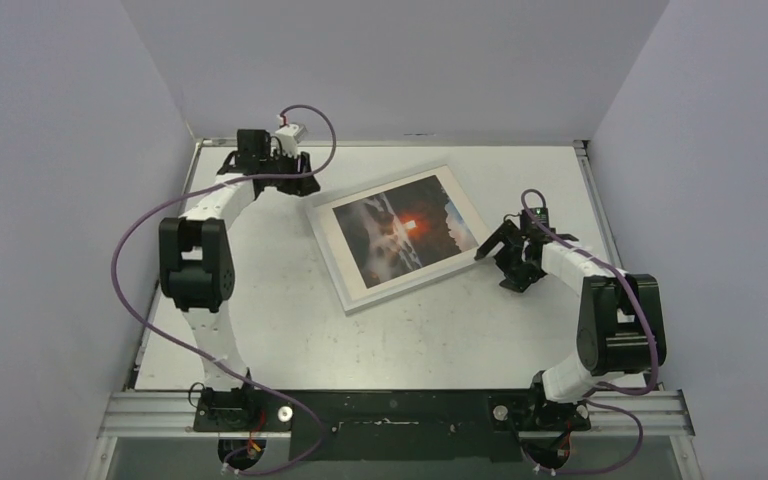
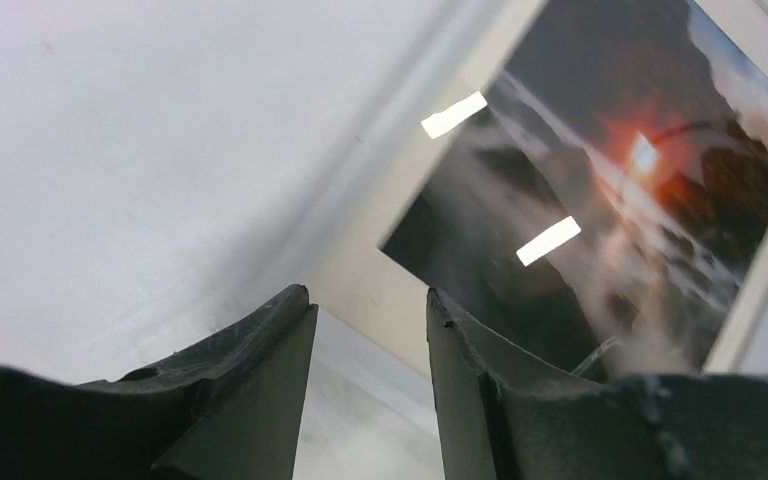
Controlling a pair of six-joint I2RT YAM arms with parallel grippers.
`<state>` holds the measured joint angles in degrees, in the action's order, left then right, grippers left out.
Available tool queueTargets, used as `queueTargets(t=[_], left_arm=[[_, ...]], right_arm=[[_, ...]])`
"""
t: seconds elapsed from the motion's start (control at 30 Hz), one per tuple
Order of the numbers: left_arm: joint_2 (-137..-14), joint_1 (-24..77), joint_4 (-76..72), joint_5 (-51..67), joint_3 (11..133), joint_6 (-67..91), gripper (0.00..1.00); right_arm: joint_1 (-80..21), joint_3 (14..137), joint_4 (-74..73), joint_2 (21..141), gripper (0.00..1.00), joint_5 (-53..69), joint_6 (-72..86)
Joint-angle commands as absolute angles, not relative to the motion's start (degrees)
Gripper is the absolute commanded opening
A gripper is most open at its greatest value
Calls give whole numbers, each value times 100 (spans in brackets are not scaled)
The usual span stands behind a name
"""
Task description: Put the photo into the frame
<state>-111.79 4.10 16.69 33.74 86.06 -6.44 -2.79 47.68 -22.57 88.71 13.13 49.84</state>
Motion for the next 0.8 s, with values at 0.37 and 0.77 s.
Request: queueTargets(t=[0.37, 0.77], left_arm=[[-13335, 260, 2161, 2780, 11168, 277, 49], [-10765, -436, -353, 2572, 6930, 553, 78]], right_arm=[[-898, 4538, -1256, 8036, 90, 757, 4472], [-814, 3084, 2258, 6985, 90, -2066, 2332]])
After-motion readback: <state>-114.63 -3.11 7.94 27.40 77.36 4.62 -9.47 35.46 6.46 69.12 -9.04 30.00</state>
